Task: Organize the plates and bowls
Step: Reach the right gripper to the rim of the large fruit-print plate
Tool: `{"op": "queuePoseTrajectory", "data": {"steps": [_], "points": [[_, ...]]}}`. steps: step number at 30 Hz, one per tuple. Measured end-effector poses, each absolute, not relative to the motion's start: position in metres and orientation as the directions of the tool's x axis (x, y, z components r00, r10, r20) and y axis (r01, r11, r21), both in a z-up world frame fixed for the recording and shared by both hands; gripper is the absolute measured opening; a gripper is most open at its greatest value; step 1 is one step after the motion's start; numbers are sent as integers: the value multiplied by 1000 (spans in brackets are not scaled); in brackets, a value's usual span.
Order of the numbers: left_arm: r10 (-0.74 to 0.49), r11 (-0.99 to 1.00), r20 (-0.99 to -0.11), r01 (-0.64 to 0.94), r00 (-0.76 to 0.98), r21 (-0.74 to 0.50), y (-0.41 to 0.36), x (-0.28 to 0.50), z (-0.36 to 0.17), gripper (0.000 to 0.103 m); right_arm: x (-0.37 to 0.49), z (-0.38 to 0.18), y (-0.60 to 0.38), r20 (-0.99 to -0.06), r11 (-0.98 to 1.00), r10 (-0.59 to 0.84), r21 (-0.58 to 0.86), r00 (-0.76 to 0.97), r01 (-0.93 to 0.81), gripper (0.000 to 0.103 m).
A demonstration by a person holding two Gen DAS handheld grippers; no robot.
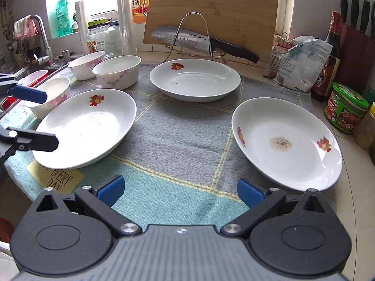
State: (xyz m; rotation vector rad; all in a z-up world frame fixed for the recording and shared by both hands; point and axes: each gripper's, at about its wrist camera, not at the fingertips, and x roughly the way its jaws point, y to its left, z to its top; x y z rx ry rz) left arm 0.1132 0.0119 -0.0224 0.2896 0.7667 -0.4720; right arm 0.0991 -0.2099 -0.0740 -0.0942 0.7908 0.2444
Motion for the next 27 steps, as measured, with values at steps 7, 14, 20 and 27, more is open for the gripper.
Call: {"op": "queuePoseTrajectory", "data": {"steps": [7, 14, 20, 27], "points": [[-259, 837, -762, 531, 594, 129, 61, 107, -39, 98, 117, -70, -187, -722, 969, 172, 0, 670, -248, 103], [-314, 806, -784, 587, 536, 78, 64, 115, -70, 98, 131, -65, -168, -748, 964, 205, 44, 631, -260, 103], [-355, 794, -772, 606, 527, 48, 60, 123, -83, 98, 142, -66, -145, -778, 949, 236, 56, 583, -310, 103], [-374, 804, -762, 594, 529, 19, 57, 129, -86, 102, 157, -86, -128, -828, 927, 270, 85, 492, -366, 103]]}}
